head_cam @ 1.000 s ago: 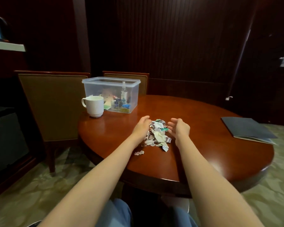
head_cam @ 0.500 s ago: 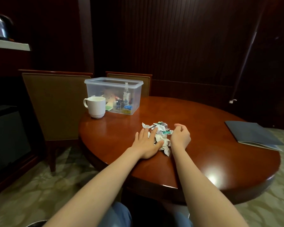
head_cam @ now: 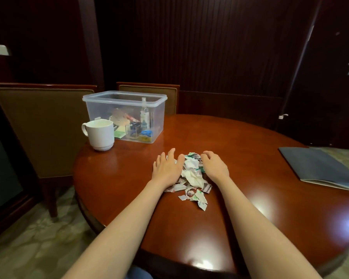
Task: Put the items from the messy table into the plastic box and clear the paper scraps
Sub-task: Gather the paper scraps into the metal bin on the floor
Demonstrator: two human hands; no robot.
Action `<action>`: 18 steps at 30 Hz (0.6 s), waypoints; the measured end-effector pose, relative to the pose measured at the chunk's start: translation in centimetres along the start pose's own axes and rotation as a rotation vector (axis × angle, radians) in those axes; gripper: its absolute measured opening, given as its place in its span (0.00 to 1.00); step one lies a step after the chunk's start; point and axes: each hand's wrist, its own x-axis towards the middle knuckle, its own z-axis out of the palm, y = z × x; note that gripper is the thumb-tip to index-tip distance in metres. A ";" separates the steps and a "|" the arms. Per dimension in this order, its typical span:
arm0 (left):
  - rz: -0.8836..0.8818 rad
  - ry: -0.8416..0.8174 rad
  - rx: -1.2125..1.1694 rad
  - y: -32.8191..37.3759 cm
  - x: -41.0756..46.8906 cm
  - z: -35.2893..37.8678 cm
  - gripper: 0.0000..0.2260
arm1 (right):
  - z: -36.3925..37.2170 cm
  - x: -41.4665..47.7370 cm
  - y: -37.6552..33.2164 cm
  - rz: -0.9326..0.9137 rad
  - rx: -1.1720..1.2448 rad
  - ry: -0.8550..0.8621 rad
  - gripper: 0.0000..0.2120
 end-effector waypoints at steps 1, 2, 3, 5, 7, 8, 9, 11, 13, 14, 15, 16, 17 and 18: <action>-0.011 -0.013 0.016 0.0 0.3 0.1 0.25 | 0.2 0.6 0.0 -0.020 -0.020 -0.034 0.21; -0.012 -0.024 0.032 0.0 0.6 0.1 0.25 | 0.4 1.2 -0.1 -0.036 -0.030 -0.063 0.21; -0.006 -0.031 0.036 0.1 0.8 0.1 0.25 | 0.6 1.9 -0.2 -0.049 -0.037 -0.088 0.22; 0.020 -0.041 0.009 0.2 1.1 0.0 0.23 | 1.1 3.1 -0.4 -0.072 -0.062 -0.127 0.22; 0.047 -0.058 -0.024 0.2 1.2 -0.2 0.21 | 1.6 4.1 -0.6 -0.089 -0.097 -0.173 0.23; 0.054 -0.063 -0.044 0.1 1.2 -0.3 0.21 | 1.8 4.4 -0.7 -0.108 -0.133 -0.211 0.23; 0.060 -0.065 -0.066 0.0 1.1 -0.3 0.21 | 2.0 4.6 -0.9 -0.136 -0.185 -0.259 0.22; 0.070 -0.068 -0.111 0.0 0.9 -0.5 0.21 | 2.0 4.5 -1.2 -0.208 -0.265 -0.331 0.21; 0.063 -0.073 -0.176 0.1 0.7 -0.6 0.20 | 1.4 3.5 -1.5 -0.268 -0.206 -0.352 0.20; 0.061 -0.074 -0.209 0.0 0.6 -0.6 0.20 | 1.0 2.8 -1.6 -0.292 -0.135 -0.349 0.20; 0.063 -0.071 -0.244 -0.2 0.6 -0.6 0.20 | 0.6 2.1 -1.8 -0.310 -0.057 -0.354 0.19; 0.064 -0.068 -0.282 -0.3 0.6 -0.6 0.20 | 0.3 1.3 -2.1 -0.319 0.019 -0.372 0.19; 0.058 -0.065 -0.320 -0.4 0.7 -0.6 0.20 | 0.0 0.6 -2.3 -0.315 0.090 -0.401 0.19; 0.048 -0.060 -0.360 -0.5 0.7 -0.5 0.21 | -0.2 0.0 -2.4 -0.307 0.143 -0.429 0.19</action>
